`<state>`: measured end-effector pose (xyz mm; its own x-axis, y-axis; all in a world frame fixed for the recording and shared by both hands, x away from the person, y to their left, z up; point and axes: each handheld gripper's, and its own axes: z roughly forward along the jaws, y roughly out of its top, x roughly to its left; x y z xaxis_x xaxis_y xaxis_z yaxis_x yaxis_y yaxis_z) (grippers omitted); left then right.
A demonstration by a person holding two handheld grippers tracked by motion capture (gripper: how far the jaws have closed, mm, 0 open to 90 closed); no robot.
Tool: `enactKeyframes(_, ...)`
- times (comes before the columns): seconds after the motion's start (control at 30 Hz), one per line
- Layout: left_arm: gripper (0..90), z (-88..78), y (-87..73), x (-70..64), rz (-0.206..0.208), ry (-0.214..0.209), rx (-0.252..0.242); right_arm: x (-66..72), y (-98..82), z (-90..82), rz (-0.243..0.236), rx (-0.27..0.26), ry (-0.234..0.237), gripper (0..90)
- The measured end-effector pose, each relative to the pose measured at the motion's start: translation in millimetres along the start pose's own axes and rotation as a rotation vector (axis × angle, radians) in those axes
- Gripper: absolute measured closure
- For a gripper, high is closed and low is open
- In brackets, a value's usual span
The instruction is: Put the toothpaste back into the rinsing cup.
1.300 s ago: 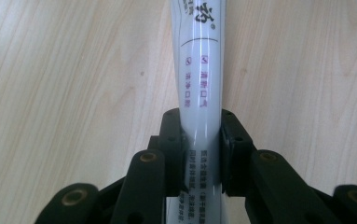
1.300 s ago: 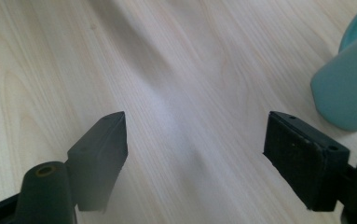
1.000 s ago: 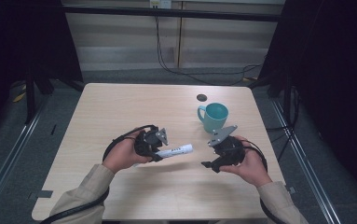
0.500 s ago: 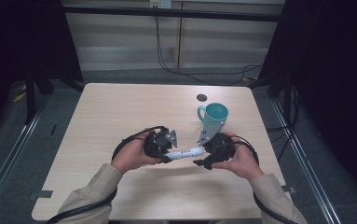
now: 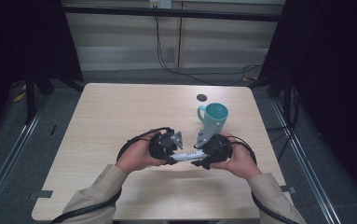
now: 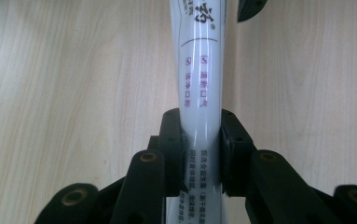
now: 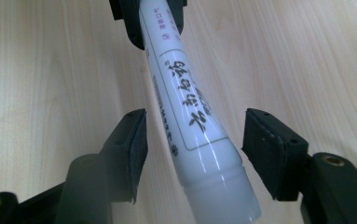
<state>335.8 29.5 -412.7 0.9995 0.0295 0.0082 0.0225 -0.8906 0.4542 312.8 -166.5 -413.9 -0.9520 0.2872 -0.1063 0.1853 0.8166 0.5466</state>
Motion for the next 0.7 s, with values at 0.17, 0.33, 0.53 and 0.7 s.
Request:
enactKeyframes(0.17, 74.3, -1.4, 3.6, -1.2, 0.016, -0.009, -0.006, -0.3, 0.6, 5.0, 0.003, 0.011, 0.011, 48.8)
enactKeyframes(0.33, 74.0, -1.1, 5.1, -2.6, 0.02, -0.002, -0.005, -1.3, 2.0, 7.5, -0.02, 0.041, 0.031, 59.1)
enactKeyframes(0.53, 69.6, 1.0, 4.0, -1.4, 0.053, -0.002, -0.029, 2.3, 5.3, 5.6, -0.037, 0.087, 0.046, 65.9)
enactKeyframes(0.7, 59.5, -0.3, 0.9, 2.0, 0.047, 0.037, -0.113, 1.4, 7.2, -0.9, -0.047, 0.067, 0.02, 68.2)
